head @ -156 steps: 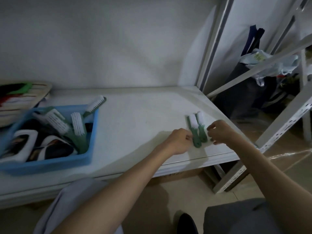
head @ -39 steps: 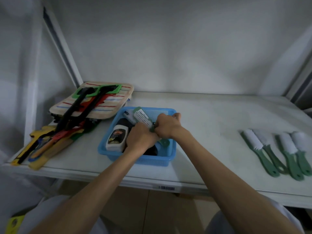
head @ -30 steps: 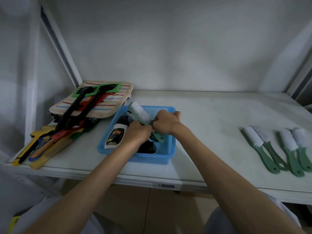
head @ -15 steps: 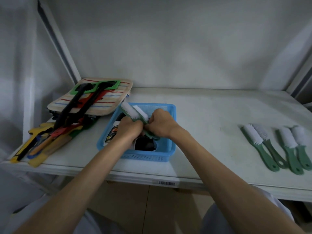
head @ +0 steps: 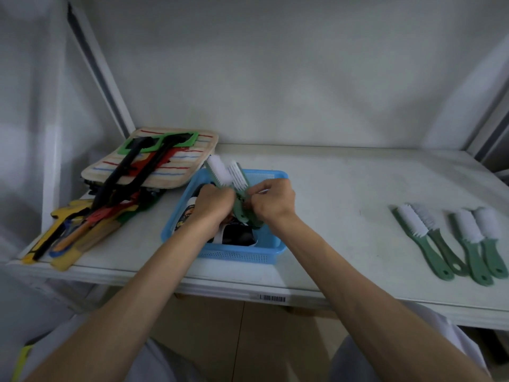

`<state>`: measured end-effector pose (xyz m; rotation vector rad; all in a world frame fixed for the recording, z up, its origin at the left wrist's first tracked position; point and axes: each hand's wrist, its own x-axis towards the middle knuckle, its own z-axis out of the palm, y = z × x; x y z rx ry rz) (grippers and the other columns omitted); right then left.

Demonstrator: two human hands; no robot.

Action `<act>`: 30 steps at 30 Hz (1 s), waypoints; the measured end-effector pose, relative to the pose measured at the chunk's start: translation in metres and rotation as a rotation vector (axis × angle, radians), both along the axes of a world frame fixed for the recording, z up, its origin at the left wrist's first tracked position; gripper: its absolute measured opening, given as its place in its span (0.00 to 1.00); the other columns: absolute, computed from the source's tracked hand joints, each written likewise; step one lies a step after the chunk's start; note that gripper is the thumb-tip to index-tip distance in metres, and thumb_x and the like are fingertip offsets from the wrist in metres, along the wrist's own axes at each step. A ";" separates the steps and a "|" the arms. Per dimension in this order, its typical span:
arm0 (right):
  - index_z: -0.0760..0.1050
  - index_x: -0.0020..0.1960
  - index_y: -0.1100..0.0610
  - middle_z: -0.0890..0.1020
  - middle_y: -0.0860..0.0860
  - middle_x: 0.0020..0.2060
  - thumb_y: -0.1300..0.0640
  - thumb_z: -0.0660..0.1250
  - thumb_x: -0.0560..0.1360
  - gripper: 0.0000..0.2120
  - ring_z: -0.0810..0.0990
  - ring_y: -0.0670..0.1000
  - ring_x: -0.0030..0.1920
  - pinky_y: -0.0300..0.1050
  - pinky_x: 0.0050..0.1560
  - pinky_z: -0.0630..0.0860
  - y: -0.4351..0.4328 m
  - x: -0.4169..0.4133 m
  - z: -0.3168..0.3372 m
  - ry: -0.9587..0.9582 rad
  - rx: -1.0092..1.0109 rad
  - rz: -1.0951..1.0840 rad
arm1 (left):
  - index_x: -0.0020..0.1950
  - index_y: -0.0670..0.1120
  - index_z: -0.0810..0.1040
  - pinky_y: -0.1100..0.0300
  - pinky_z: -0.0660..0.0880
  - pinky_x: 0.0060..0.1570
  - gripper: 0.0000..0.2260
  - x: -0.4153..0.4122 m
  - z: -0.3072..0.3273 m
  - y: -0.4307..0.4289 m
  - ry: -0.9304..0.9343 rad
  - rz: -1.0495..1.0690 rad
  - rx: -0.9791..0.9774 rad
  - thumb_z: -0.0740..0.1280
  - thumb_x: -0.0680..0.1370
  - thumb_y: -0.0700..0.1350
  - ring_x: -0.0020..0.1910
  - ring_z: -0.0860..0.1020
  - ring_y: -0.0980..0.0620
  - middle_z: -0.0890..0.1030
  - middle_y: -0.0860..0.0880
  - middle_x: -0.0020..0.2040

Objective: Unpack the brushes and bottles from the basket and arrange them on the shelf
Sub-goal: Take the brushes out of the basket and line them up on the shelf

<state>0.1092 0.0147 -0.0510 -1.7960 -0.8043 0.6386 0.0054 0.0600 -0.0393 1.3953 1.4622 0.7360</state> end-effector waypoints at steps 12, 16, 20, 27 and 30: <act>0.77 0.49 0.71 0.79 0.62 0.33 0.72 0.67 0.71 0.06 0.77 0.53 0.23 0.45 0.34 0.74 -0.070 0.113 0.040 0.247 -0.005 -0.240 | 0.35 0.38 0.78 0.52 0.75 0.37 0.15 0.084 0.011 -0.051 -0.236 -0.129 0.301 0.67 0.72 0.50 0.31 0.76 0.45 0.79 0.43 0.30; 0.69 0.51 0.67 0.77 0.64 0.41 0.68 0.63 0.72 0.08 0.78 0.58 0.33 0.47 0.35 0.73 -0.109 0.145 0.025 0.185 -0.127 -0.336 | 0.38 0.44 0.81 0.58 0.75 0.37 0.10 0.136 -0.006 -0.090 -0.059 -0.361 0.140 0.68 0.76 0.47 0.35 0.79 0.47 0.82 0.44 0.37; 0.66 0.39 0.62 0.76 0.62 0.43 0.63 0.59 0.72 0.05 0.75 0.58 0.41 0.42 0.31 0.67 -0.140 0.166 0.011 0.105 -0.185 -0.394 | 0.49 0.40 0.80 0.60 0.77 0.35 0.10 0.170 -0.035 -0.118 0.105 -0.471 0.037 0.70 0.75 0.47 0.42 0.83 0.45 0.84 0.42 0.47; 0.70 0.48 0.62 0.74 0.58 0.41 0.62 0.62 0.75 0.03 0.73 0.55 0.40 0.39 0.29 0.66 -0.173 0.167 -0.010 -0.031 -0.302 -0.302 | 0.46 0.40 0.79 0.61 0.78 0.31 0.09 0.187 -0.044 -0.131 0.202 -0.608 0.047 0.71 0.75 0.46 0.36 0.83 0.46 0.84 0.41 0.45; 0.69 0.41 0.62 0.73 0.58 0.38 0.66 0.60 0.74 0.03 0.72 0.55 0.37 0.39 0.29 0.66 -0.172 0.167 -0.017 -0.106 -0.306 -0.310 | 0.49 0.39 0.80 0.58 0.79 0.34 0.10 0.187 -0.044 -0.133 0.268 -0.615 0.121 0.70 0.75 0.45 0.41 0.83 0.43 0.84 0.39 0.47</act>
